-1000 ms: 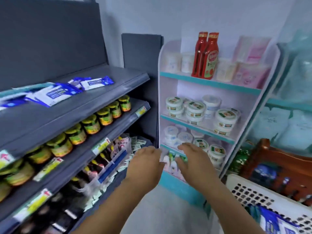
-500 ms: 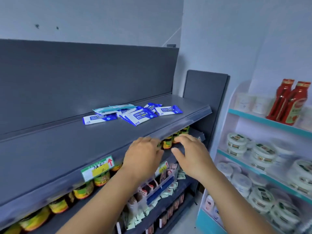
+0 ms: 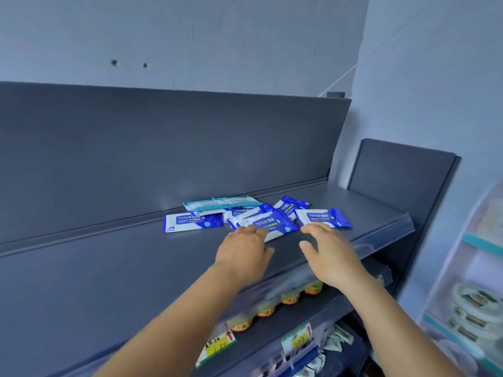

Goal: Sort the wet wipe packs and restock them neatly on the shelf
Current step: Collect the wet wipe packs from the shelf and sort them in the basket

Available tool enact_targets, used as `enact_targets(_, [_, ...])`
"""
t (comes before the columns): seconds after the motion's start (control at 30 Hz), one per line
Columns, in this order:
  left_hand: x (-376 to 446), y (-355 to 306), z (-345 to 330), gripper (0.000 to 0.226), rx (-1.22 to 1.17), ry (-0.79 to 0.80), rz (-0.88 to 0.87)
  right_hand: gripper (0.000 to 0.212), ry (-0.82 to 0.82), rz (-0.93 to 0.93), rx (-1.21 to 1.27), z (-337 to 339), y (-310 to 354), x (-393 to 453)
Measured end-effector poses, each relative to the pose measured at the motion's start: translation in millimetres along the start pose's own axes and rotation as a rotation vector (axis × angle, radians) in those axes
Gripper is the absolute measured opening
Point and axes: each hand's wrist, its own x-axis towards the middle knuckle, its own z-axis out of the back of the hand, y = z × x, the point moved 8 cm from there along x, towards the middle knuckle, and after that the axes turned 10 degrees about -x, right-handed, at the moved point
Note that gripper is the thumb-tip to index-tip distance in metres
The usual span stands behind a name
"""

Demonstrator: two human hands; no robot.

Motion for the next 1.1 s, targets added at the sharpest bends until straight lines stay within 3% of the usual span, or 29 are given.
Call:
enact_targets(0.3, [88.0,28.1,-31.2,0.054,0.035,0.048,0.106,0.040,0.237,-0.007,-0.260,-48.9,-57.6,101.8])
enact_targets(0.4, [100.7,36.3,-35.7,0.053,0.019,0.030,0.120,0.042,0.359,0.024,-0.234,-68.1,-66.0,117.8])
enact_targets(0.57, [105.7,50.7,-35.0,0.050,-0.031,-0.015,0.160,0.046,0.357,0.164,-0.032,-78.1,-49.4,128.6])
enact_targets(0.7, [106.2,58.4,-31.7,0.054,-0.048,-0.014,0.233,0.048,0.297,0.130,0.118,-73.1,-47.8,146.8])
enact_targets(0.87, [104.1,70.1,-25.9,0.079,0.044,0.011,0.353,0.054,0.363,0.194,0.019,-84.6,-35.7,167.8])
enact_targets(0.97, [96.4,83.7,-21.0,0.078,0.030,0.031,0.424,0.055,0.451,0.149,-0.025,-92.3,-30.8,173.9])
enact_targets(1.1, [85.7,93.6,-13.7,0.078,-0.022,0.034,0.454,0.045,0.449,0.199,-0.096,-96.9,-15.9,173.8])
